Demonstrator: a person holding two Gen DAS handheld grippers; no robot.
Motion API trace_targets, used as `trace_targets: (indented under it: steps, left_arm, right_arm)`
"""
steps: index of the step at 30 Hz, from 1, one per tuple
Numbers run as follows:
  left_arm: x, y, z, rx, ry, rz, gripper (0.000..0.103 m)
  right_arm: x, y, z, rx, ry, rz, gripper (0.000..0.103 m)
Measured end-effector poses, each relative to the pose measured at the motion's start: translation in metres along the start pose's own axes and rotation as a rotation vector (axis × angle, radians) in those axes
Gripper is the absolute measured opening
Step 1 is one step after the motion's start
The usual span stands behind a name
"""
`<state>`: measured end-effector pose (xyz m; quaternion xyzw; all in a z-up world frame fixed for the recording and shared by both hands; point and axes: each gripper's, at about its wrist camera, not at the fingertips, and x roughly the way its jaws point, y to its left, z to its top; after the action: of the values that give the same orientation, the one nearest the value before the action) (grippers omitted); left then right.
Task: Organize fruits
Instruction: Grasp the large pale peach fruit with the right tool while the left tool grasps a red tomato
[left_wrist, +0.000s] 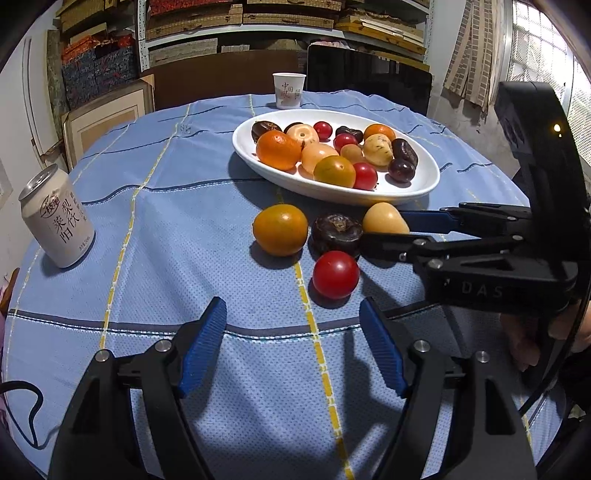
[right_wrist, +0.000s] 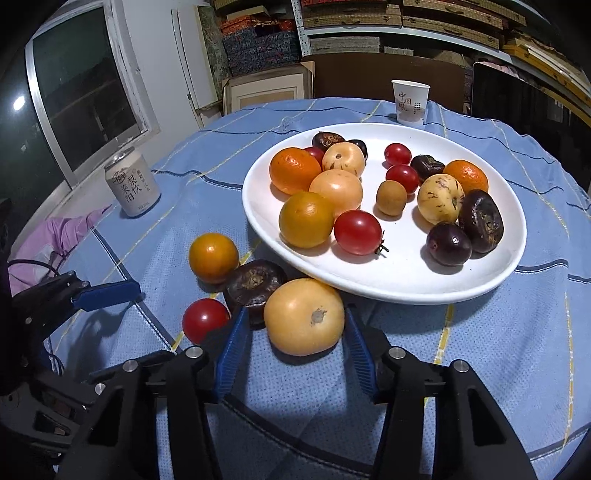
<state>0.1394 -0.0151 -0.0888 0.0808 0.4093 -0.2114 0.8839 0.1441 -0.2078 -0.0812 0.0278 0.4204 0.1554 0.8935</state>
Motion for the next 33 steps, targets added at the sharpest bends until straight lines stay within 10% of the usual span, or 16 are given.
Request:
trace_targets:
  steps: [22,33]
  left_arm:
    - [0.031,-0.035,0.023,0.103,0.027,0.061,0.071]
    - [0.038,-0.033,0.025,0.087,0.042,0.070,0.053]
  right_arm:
    - [-0.050,-0.038,-0.034,0.108,-0.103,0.066,0.043]
    - [-0.054,-0.037,-0.036,0.104,-0.119,0.057,0.043]
